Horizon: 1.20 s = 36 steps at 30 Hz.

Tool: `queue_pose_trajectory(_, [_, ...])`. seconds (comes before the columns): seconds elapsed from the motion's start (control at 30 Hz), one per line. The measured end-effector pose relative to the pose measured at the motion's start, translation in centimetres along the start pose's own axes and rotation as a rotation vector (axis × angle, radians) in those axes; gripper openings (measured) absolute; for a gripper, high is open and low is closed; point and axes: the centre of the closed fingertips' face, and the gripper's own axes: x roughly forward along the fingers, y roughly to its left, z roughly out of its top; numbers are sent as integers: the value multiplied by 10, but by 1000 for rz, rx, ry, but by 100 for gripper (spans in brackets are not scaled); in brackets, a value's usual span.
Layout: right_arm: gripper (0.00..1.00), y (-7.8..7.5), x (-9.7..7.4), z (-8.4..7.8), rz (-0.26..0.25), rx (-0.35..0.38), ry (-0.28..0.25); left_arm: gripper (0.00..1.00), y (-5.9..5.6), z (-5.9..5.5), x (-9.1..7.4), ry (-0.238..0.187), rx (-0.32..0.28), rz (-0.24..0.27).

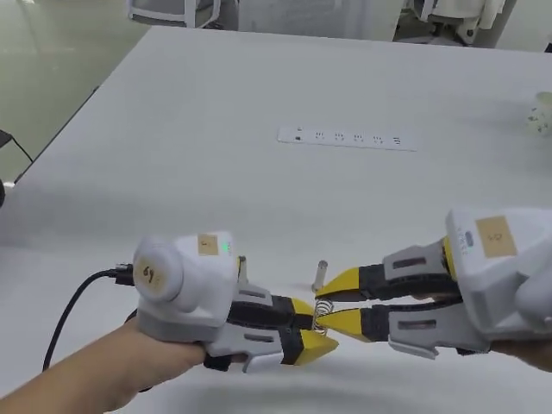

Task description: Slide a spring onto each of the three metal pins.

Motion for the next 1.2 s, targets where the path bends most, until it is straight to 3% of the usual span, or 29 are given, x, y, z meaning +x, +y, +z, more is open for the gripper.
queue_pose_trajectory(0.07, [7, -1, 0, 0, -6, -11, 6, 10, -1, 0, 1, 1, -24, -2])
queue_pose_trajectory(0.17, [7, -4, -1, 2, -17, -10, 0, 21, 2, -4, 0, 17, -9, 20])
queue_pose_trajectory(0.37, [7, -9, -3, 0, -29, -11, 9, 24, 9, -3, -9, 6, -15, 58])
queue_pose_trajectory(0.47, [7, -10, -3, -2, -33, -10, 15, 32, 16, -2, -16, -7, 5, 94])
queue_pose_trajectory(0.87, [7, -12, 1, -10, -45, -12, 35, 48, 35, -2, -47, -24, 6, 199])
queue_pose_trajectory(1.2, [7, -18, 0, -17, -73, -12, 56, 74, 47, -8, -71, -27, 2, 294])
